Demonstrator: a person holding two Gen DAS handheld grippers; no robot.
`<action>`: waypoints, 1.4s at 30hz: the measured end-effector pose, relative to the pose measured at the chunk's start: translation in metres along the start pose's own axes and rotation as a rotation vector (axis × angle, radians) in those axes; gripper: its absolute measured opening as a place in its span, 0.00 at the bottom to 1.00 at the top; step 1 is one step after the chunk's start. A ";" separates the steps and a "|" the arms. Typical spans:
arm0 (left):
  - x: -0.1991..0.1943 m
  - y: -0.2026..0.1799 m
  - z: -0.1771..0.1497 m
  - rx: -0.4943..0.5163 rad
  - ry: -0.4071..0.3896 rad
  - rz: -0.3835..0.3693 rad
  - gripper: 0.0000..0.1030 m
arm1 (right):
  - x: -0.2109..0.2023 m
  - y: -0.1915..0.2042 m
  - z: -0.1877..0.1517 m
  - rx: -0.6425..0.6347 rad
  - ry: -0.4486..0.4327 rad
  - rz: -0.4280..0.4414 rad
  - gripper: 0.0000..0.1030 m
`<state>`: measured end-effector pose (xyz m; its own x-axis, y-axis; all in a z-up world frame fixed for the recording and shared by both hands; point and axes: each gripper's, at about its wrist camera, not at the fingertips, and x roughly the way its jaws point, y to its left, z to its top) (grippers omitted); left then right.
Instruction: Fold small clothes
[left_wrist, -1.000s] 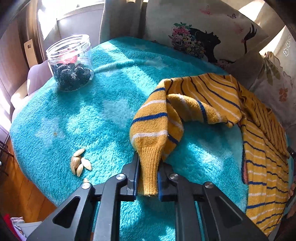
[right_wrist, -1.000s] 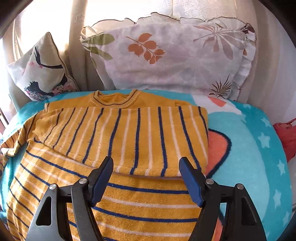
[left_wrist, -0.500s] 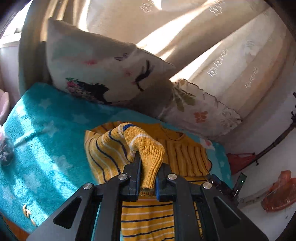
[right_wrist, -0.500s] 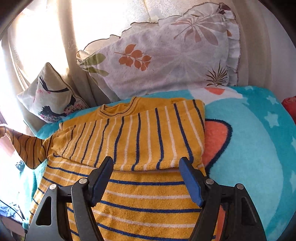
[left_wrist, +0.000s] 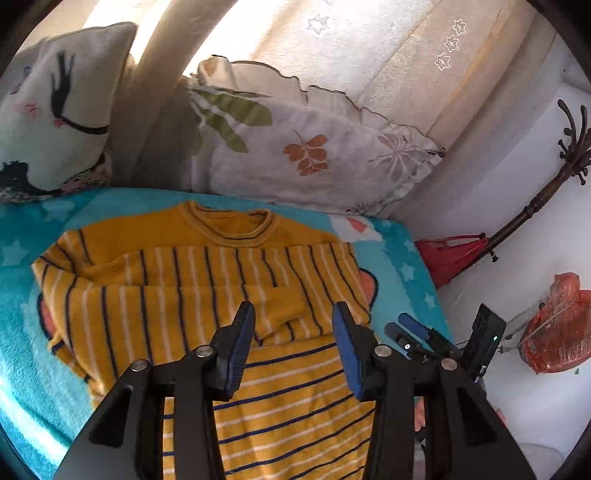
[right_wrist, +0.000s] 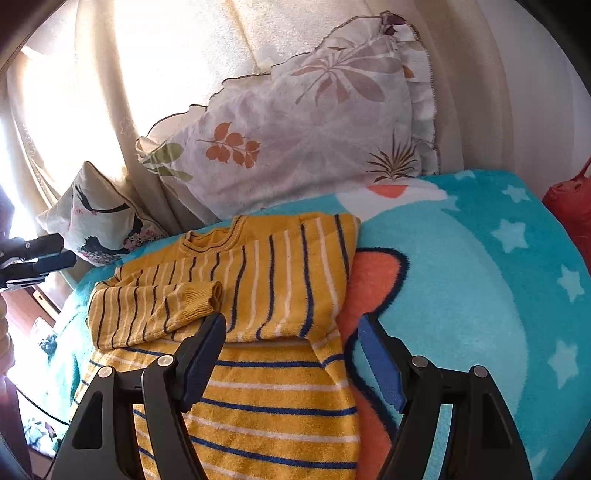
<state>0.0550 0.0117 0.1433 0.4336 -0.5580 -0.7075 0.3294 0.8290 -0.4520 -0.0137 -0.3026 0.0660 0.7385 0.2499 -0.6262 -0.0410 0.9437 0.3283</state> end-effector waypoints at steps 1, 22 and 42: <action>-0.007 0.007 -0.006 -0.008 -0.011 0.036 0.43 | 0.005 0.007 0.003 -0.012 0.010 0.026 0.76; -0.229 0.111 -0.098 -0.158 -0.357 0.227 0.75 | 0.085 0.065 0.056 -0.029 0.104 0.145 0.08; 0.021 0.158 -0.064 -0.276 -0.021 0.281 0.64 | 0.105 0.052 0.041 -0.026 0.173 0.082 0.45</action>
<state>0.0622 0.1335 0.0221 0.4927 -0.3059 -0.8147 -0.0412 0.9269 -0.3730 0.0892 -0.2364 0.0458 0.6051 0.3574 -0.7114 -0.1149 0.9234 0.3662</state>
